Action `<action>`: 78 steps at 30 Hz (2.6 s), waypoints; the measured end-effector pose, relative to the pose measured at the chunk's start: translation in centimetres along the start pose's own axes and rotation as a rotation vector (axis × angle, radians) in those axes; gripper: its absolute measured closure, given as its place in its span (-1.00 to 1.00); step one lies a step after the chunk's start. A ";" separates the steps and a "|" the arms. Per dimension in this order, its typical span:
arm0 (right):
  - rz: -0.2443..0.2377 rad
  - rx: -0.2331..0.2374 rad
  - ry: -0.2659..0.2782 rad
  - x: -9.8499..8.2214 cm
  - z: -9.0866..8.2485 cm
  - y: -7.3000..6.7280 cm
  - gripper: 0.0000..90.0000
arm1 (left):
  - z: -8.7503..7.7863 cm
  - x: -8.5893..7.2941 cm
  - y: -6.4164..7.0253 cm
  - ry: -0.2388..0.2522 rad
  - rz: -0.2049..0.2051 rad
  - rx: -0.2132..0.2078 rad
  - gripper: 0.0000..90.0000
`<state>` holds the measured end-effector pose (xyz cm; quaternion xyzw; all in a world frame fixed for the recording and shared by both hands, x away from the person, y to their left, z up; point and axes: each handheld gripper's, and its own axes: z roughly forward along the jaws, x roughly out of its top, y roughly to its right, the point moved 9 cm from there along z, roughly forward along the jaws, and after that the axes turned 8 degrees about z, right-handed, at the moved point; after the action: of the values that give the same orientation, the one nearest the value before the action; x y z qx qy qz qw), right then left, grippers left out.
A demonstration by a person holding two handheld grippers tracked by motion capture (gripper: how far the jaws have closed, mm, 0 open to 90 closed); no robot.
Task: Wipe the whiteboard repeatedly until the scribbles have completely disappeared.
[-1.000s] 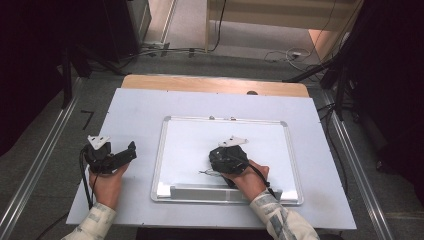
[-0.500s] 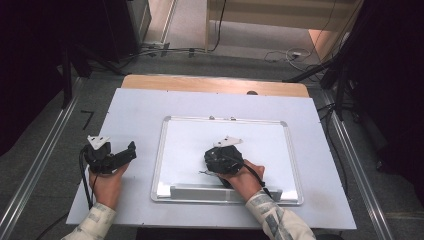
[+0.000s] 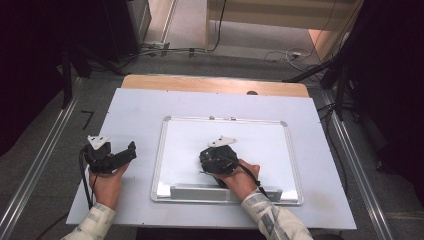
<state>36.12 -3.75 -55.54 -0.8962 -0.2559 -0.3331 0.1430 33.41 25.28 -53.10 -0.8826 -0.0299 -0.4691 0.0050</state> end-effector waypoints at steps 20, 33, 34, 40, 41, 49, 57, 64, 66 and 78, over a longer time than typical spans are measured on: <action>-0.027 0.021 -0.004 0.6 0.8 -2.3 -0.14 | 0.0 0.0 0.0 0.001 0.002 -0.002 -0.84; -0.036 0.031 -0.009 0.8 1.3 -3.5 -0.14 | 0.0 0.0 0.0 0.001 0.003 -0.004 -0.84; -0.042 0.032 -0.008 0.9 1.3 -3.5 -0.14 | 0.0 0.0 0.0 0.001 0.003 -0.004 -0.84; -0.047 0.037 -0.008 1.0 1.4 -4.0 -0.14 | 0.0 0.0 0.0 0.000 0.004 -0.001 -0.84; -0.048 0.038 -0.009 0.9 1.4 -3.9 -0.14 | 0.0 0.0 -0.1 -0.002 0.005 -0.001 -0.84; -0.043 0.043 -0.009 0.8 1.3 -3.7 -0.14 | -0.2 -0.2 -0.5 -0.002 -0.005 0.007 -0.84; -0.029 0.034 -0.009 0.3 0.6 -2.3 -0.14 | -0.4 -0.3 -0.7 -0.002 -0.004 0.013 -0.84; -0.007 0.013 -0.007 -0.2 -0.2 -0.4 -0.14 | -0.3 -0.3 -0.6 -0.005 0.000 0.012 -0.84; -0.004 0.008 -0.007 -0.3 -0.4 0.2 -0.14 | -0.3 -0.3 -0.6 -0.003 -0.002 0.012 -0.84; 0.038 -0.036 -0.008 -1.1 -1.6 3.8 -0.14 | -0.3 -0.3 -0.6 -0.005 -0.004 0.011 -0.84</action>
<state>36.71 -7.96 -55.42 -0.9045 -0.2334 -0.3315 0.1321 32.99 25.84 -53.20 -0.8838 -0.0344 -0.4666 0.0089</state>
